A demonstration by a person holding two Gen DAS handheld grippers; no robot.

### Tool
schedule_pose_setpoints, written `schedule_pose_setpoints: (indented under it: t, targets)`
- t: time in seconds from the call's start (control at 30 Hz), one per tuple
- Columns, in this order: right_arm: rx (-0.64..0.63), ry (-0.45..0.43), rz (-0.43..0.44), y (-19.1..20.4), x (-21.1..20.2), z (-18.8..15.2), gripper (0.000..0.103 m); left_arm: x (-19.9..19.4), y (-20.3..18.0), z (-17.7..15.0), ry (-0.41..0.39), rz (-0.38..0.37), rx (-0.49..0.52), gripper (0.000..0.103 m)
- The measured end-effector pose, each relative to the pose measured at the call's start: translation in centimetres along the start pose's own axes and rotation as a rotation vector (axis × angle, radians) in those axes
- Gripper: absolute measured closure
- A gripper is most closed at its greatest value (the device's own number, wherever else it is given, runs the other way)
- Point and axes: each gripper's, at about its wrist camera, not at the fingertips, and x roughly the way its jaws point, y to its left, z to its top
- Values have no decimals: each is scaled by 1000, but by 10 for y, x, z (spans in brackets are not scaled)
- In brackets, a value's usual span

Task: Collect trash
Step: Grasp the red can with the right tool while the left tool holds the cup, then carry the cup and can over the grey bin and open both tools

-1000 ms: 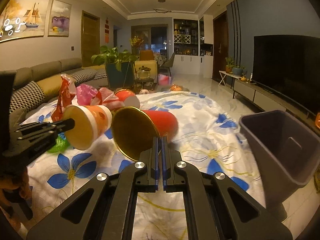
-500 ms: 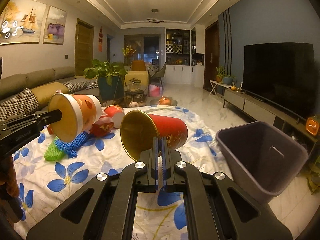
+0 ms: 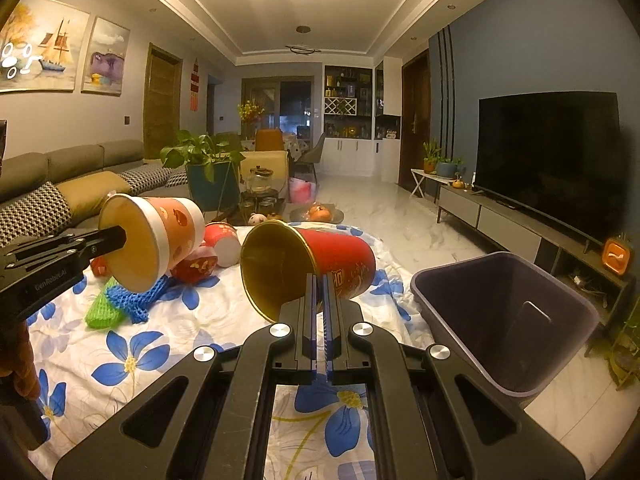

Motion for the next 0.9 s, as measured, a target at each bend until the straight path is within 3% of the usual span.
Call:
schedule_pose_setpoints:
  t: [0.47, 0.67, 0.9]
  targets:
    - [15, -27, -38, -18, -6, 7, 100, 11, -28, 13, -11, -52, 44, 101]
    - [28, -61, -109, -42, -14, 15, 100, 26, -69, 30, -25, -140, 104, 101]
    - [53, -102, -252, -91, -25, 25, 100, 54, -134, 44, -49, -267, 158, 101]
